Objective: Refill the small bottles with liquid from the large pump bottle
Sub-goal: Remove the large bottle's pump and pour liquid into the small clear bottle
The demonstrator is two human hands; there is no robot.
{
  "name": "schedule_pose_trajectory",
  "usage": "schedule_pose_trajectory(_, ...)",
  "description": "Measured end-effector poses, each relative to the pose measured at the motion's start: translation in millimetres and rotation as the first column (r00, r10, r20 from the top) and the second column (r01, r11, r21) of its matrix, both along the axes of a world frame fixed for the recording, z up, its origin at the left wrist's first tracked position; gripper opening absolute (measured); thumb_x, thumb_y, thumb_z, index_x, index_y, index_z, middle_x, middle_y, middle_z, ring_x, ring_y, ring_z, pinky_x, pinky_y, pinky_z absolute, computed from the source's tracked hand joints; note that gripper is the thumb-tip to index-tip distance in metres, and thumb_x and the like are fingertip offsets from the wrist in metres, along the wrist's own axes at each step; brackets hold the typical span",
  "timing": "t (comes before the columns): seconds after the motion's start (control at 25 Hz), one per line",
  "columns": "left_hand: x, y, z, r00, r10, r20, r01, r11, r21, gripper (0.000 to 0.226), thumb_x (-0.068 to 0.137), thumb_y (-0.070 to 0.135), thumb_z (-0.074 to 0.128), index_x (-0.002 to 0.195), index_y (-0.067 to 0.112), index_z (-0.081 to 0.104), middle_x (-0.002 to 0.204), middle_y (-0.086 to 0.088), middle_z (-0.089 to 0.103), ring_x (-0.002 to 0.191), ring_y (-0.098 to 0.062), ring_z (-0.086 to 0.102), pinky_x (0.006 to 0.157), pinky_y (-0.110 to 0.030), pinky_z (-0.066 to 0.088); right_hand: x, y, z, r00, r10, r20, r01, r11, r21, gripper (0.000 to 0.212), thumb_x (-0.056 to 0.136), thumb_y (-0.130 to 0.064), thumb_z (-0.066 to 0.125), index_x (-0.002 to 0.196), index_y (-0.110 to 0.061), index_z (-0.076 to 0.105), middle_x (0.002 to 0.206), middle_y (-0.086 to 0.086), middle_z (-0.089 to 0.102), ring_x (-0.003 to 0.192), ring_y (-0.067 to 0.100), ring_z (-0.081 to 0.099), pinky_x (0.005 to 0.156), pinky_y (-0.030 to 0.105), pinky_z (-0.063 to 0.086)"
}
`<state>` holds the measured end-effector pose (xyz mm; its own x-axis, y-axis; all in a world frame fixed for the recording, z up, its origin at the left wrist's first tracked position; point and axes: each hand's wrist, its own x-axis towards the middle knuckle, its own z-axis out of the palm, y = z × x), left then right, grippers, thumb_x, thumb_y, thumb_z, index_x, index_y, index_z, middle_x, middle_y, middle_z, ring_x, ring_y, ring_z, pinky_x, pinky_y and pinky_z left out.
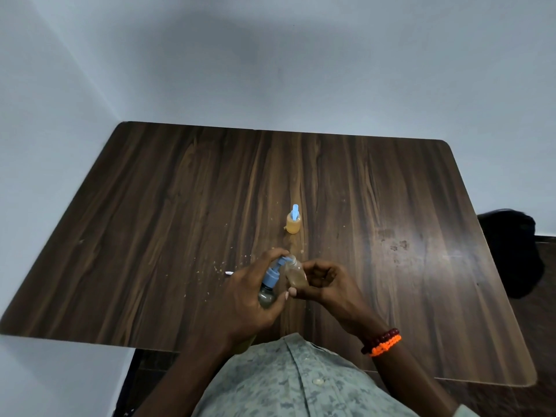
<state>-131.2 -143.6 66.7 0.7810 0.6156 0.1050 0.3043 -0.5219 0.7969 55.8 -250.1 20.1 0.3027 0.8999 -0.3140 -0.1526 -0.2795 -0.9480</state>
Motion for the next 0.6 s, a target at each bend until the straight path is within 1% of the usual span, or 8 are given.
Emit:
schedule_pose_trajectory(0.04,-0.4,0.1,0.2,1.0,-0.004,-0.005,0.004,1.0,0.002,0.065,0.086,0.032,0.08,0.145,0.026,0.051,0.102,0.029,0.06,0.083,0.008,0.067,0.077,-0.011,0.057,0.9,0.7,0.7,1.0,0.003,-0.002,-0.003,1.0,-0.001,0.041,0.077,-0.003,0.088,0.115,-0.006,0.073,0.116,0.012,0.078,0.11,0.03,0.075,0.098,0.053,0.06)
schedule_pose_trajectory(0.08,-0.7,-0.2,0.3,1.0,-0.003,-0.01,0.003,1.0,0.005,0.065,0.086,0.035,0.079,0.144,0.028,0.051,0.102,0.026,0.061,0.082,0.007,0.066,0.077,-0.012,0.057,1.2,1.0,1.2,1.0,0.005,-0.006,-0.006,1.0,-0.004,0.041,0.077,-0.004,0.088,0.115,-0.005,0.073,0.117,0.012,0.078,0.11,0.03,0.075,0.099,0.054,0.059)
schedule_pose_trajectory(0.16,-2.4,0.0,0.8,1.0,0.014,-0.017,-0.014,1.0,0.019,0.058,0.086,0.042,0.074,0.138,0.032,0.052,0.099,0.018,0.065,0.08,0.004,0.067,0.073,-0.019,0.06,-0.8,0.9,0.5,1.0,0.011,-0.004,-0.011,1.0,-0.018,0.041,0.077,-0.003,0.088,0.115,-0.005,0.072,0.117,0.012,0.078,0.11,0.029,0.075,0.101,0.056,0.058)
schedule_pose_trajectory(0.24,-2.0,2.4,0.7,0.999,0.012,-0.033,-0.011,1.0,0.026,0.053,0.085,0.047,0.068,0.134,0.032,0.053,0.102,0.011,0.07,0.082,-0.002,0.07,0.073,-0.028,0.063,-3.8,-0.1,-1.2,1.0,0.009,-0.008,-0.009,1.0,-0.028,0.041,0.077,0.0,0.088,0.115,-0.002,0.072,0.117,0.013,0.078,0.111,0.029,0.075,0.102,0.057,0.057)
schedule_pose_trajectory(0.32,-2.4,5.9,0.8,0.997,-0.026,-0.066,0.027,1.0,0.014,0.059,0.085,0.051,0.065,0.14,0.037,0.049,0.108,0.007,0.072,0.087,-0.007,0.072,0.077,-0.033,0.065,-4.3,-0.1,-0.8,0.999,-0.006,-0.032,0.005,1.0,-0.027,0.041,0.077,0.002,0.087,0.115,-0.001,0.071,0.117,0.014,0.078,0.112,0.032,0.074,0.103,0.059,0.056)
schedule_pose_trajectory(0.44,-4.7,8.1,2.7,0.992,-0.069,-0.102,0.069,0.998,-0.008,0.068,0.086,0.054,0.064,0.149,0.042,0.04,0.12,0.007,0.071,0.096,-0.007,0.073,0.085,-0.033,0.065,-0.4,2.2,2.6,0.999,-0.007,-0.037,0.006,1.0,-0.023,0.041,0.078,0.003,0.085,0.117,0.0,0.07,0.119,0.015,0.077,0.114,0.032,0.073,0.103,0.059,0.056)
schedule_pose_trajectory(0.52,-5.3,6.7,3.6,0.996,-0.052,-0.078,0.052,0.999,-0.009,0.061,0.085,0.054,0.063,0.143,0.042,0.044,0.114,0.005,0.073,0.091,-0.008,0.073,0.082,-0.035,0.065,-0.7,2.9,3.4,1.0,0.0,-0.019,0.0,1.0,-0.026,0.041,0.078,0.004,0.084,0.117,0.001,0.07,0.12,0.016,0.076,0.114,0.033,0.072,0.103,0.059,0.056)
schedule_pose_trajectory(0.6,-3.5,5.6,3.0,0.998,-0.021,-0.057,0.021,1.0,0.0,0.053,0.086,0.052,0.064,0.135,0.034,0.052,0.104,0.003,0.074,0.085,-0.011,0.073,0.075,-0.039,0.064,-3.5,2.6,3.8,1.0,-0.004,0.002,0.004,0.999,-0.038,0.042,0.076,0.004,0.086,0.115,0.001,0.071,0.119,0.016,0.076,0.113,0.032,0.073,0.103,0.059,0.056)
